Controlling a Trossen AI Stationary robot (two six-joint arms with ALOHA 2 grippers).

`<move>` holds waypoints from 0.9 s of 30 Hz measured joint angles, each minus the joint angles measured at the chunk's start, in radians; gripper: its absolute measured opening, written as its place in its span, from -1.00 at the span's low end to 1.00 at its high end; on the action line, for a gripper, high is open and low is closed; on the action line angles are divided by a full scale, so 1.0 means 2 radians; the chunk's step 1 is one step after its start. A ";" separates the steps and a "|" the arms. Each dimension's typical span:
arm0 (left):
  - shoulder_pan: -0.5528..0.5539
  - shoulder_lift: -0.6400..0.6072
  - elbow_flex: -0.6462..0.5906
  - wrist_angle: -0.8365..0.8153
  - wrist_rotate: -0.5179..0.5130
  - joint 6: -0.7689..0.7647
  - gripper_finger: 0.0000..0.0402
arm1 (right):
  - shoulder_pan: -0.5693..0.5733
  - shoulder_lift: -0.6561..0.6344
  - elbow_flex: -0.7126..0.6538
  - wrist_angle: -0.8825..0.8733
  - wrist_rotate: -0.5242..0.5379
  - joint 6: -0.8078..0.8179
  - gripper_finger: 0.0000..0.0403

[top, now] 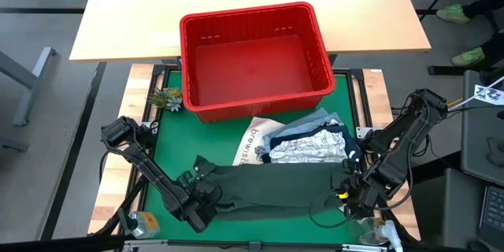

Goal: Fold laundry
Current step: Fold the green shirt

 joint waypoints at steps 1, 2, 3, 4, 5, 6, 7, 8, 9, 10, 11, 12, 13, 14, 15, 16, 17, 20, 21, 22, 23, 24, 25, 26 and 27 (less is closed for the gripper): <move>0.000 0.000 -0.001 -0.014 0.000 0.000 -0.48 | 0.000 0.000 0.000 0.000 0.000 0.000 -0.31; 0.000 0.000 -0.002 -0.025 0.000 0.000 -0.48 | 0.000 0.000 0.000 0.000 0.000 0.000 -0.31; 0.001 0.000 -0.006 -0.036 0.000 0.000 -0.48 | 0.000 0.000 0.000 0.000 0.000 0.000 -0.31; 0.003 0.000 -0.010 -0.049 0.000 0.000 -0.48 | 0.000 0.000 0.000 0.000 0.000 0.000 -0.31; 0.004 0.000 -0.016 -0.058 0.001 -0.001 -0.48 | 0.000 0.000 0.000 0.000 0.000 0.000 -0.31; 0.005 0.000 -0.022 -0.064 0.002 -0.001 -0.47 | 0.000 0.000 0.000 0.000 0.000 0.000 -0.31; 0.007 0.000 -0.031 -0.066 0.006 -0.001 -0.47 | 0.000 0.000 0.000 0.000 0.000 0.000 -0.31; 0.009 0.000 -0.039 -0.066 0.012 0.000 -0.47 | 0.000 0.000 0.000 0.000 0.000 0.000 -0.31; 0.011 0.000 -0.048 -0.067 0.018 -0.001 -0.48 | 0.000 0.000 0.000 0.000 0.000 0.000 -0.31; 0.013 0.000 -0.055 -0.068 0.024 -0.001 -0.49 | 0.000 0.000 0.000 0.000 0.000 -0.001 -0.31; 0.014 -0.001 -0.060 -0.069 0.031 -0.002 -0.50 | 0.000 0.000 0.000 0.000 0.000 -0.001 -0.31; 0.016 -0.001 -0.062 -0.070 0.036 -0.002 -0.51 | 0.000 0.000 0.000 0.000 0.000 -0.001 -0.31; 0.018 -0.001 -0.062 -0.073 0.040 -0.002 -0.53 | 0.000 0.000 0.000 0.001 0.000 -0.001 -0.31; 0.018 -0.001 -0.061 -0.076 0.043 -0.002 -0.54 | 0.000 0.000 0.000 0.002 0.000 -0.001 -0.31; 0.018 -0.001 -0.059 -0.078 0.042 -0.002 -0.56 | 0.000 0.000 0.000 0.003 0.000 -0.001 -0.31; 0.017 -0.002 -0.055 -0.078 0.041 -0.002 -0.57 | 0.000 0.000 0.000 0.007 0.000 -0.002 -0.31; 0.017 -0.003 -0.051 -0.078 0.041 -0.001 -0.59 | 0.000 0.000 0.000 0.013 0.000 -0.002 -0.31; 0.017 -0.011 -0.036 -0.083 0.040 -0.001 -0.62 | 0.000 0.000 0.000 0.040 0.000 -0.006 -0.31; 0.017 -0.014 -0.031 -0.089 0.040 -0.001 -0.63 | 0.000 0.000 0.000 0.050 0.000 -0.011 -0.31; 0.016 -0.016 -0.026 -0.092 0.040 -0.001 -0.64 | 0.000 0.000 0.000 0.061 0.000 -0.018 -0.31; 0.015 -0.019 -0.021 -0.093 0.040 -0.001 -0.65 | 0.000 0.000 0.000 0.072 -0.001 -0.027 -0.31; 0.015 -0.020 -0.016 -0.093 0.040 -0.001 -0.65 | 0.000 0.000 0.000 0.081 0.000 -0.035 -0.31; 0.014 -0.022 -0.011 -0.095 0.040 -0.001 -0.65 | 0.000 0.000 0.000 0.091 0.000 -0.044 -0.31; 0.014 -0.025 -0.006 -0.095 0.039 -0.001 -0.65 | 0.000 0.000 0.000 0.099 0.000 -0.052 -0.31; 0.014 -0.027 -0.002 -0.095 0.038 0.000 -0.65 | 0.000 0.000 0.000 0.107 0.000 -0.057 -0.31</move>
